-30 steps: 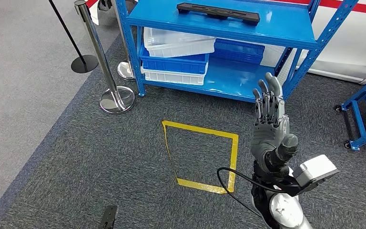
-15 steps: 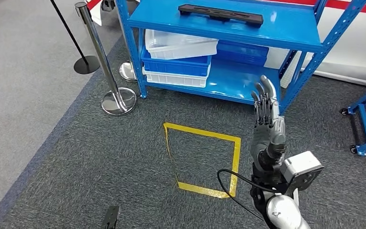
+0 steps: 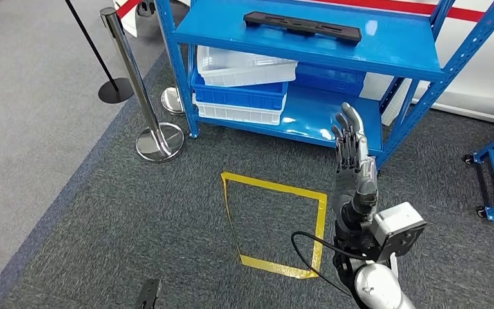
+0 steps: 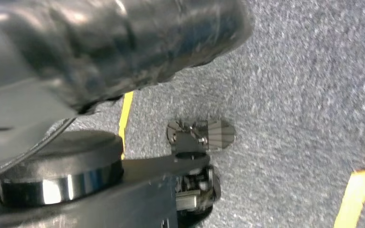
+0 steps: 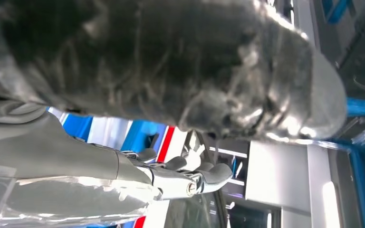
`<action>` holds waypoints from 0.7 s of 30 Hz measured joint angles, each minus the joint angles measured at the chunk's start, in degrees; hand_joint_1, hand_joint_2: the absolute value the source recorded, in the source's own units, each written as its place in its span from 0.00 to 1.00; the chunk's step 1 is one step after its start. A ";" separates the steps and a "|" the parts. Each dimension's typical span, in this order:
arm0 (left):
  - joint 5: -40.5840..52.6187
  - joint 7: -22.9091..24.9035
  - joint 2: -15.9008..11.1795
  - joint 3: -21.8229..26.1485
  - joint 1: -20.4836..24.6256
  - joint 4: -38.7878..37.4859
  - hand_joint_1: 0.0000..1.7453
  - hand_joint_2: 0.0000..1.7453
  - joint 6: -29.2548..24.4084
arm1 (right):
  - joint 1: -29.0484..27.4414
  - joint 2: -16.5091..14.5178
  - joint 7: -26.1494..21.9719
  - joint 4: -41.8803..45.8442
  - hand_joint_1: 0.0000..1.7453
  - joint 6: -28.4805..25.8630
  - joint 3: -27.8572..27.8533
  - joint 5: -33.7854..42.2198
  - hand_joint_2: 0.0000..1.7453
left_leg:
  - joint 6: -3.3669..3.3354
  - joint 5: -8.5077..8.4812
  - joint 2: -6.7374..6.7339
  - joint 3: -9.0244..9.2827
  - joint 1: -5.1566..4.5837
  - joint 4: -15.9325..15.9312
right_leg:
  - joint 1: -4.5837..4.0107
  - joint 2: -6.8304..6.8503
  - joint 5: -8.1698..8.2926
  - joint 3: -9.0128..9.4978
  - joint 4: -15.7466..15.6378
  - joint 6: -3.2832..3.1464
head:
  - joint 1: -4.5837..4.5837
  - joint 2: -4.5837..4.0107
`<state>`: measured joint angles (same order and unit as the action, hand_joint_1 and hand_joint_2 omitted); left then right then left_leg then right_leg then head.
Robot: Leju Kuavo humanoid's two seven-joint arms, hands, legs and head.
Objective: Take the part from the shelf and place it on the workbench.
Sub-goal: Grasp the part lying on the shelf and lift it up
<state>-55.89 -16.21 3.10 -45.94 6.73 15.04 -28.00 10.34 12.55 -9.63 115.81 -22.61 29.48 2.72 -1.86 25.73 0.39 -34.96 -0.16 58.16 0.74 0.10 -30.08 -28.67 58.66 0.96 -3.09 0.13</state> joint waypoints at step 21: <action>-1.00 -0.43 -0.32 -0.57 -0.02 -0.01 0.00 0.00 1.31 | 1.06 0.87 0.01 -1.52 0.00 -0.24 1.65 -0.69 0.00 | 2.45 8.39 0.15 -2.02 0.75 15.70 | 0.00 -0.24 4.49 -5.19 -0.30 -2.33 | -0.05 0.00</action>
<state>-56.89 -16.64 2.78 -46.51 6.71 15.03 -26.69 11.40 13.42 -9.62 114.30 -22.84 31.14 2.02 0.60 34.12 0.53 -36.98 0.59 73.86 0.74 -0.15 -25.59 -33.87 58.37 -1.37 -3.14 0.13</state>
